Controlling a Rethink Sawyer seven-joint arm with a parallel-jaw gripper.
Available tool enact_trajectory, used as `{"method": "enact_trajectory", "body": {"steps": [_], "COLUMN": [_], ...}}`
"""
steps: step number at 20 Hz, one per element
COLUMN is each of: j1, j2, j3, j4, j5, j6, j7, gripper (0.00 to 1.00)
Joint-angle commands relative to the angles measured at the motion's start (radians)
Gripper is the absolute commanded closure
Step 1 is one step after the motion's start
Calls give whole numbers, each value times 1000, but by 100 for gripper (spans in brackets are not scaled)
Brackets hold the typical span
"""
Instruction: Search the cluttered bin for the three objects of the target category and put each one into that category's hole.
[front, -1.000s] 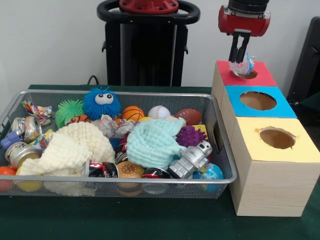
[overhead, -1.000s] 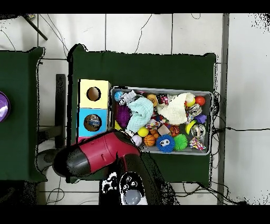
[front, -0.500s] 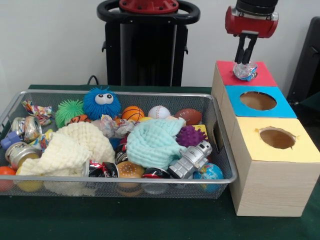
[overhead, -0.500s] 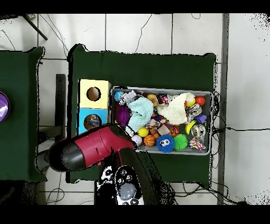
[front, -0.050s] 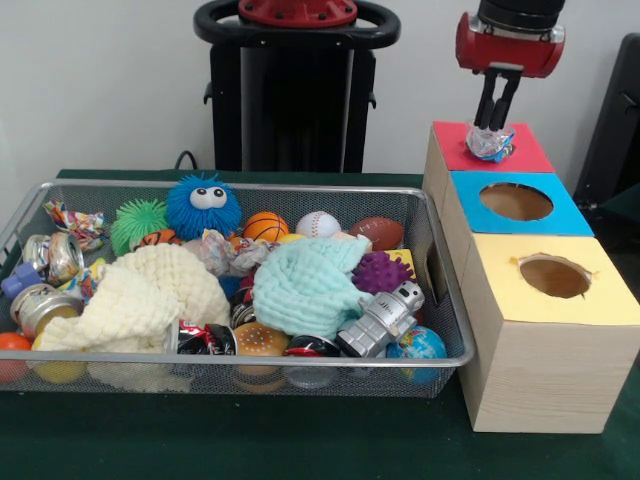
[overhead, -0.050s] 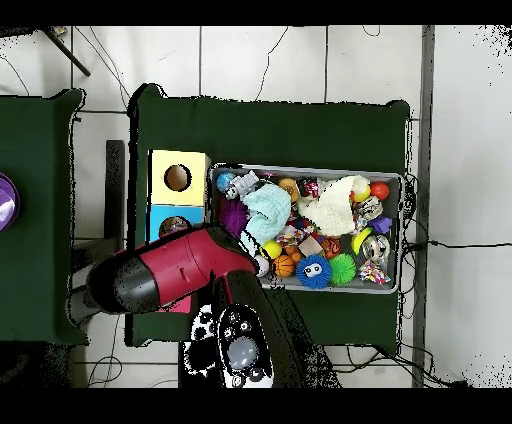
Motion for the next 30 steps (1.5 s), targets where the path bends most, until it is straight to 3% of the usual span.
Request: {"method": "enact_trajectory", "body": {"steps": [1,7,21,22,30], "j1": [-14,-12,-6,-2,-13], "j2": [25,37,21,19,26], "j3": [58,61,48,45,53], "j4": [-72,-102,-49,-49,-39], "j5": [28,42,30,27,32], "j6": [125,138,88,85,73], "j7": [-77,-79,-66,-61,-71], "gripper": [100,100,100,0,0]}}
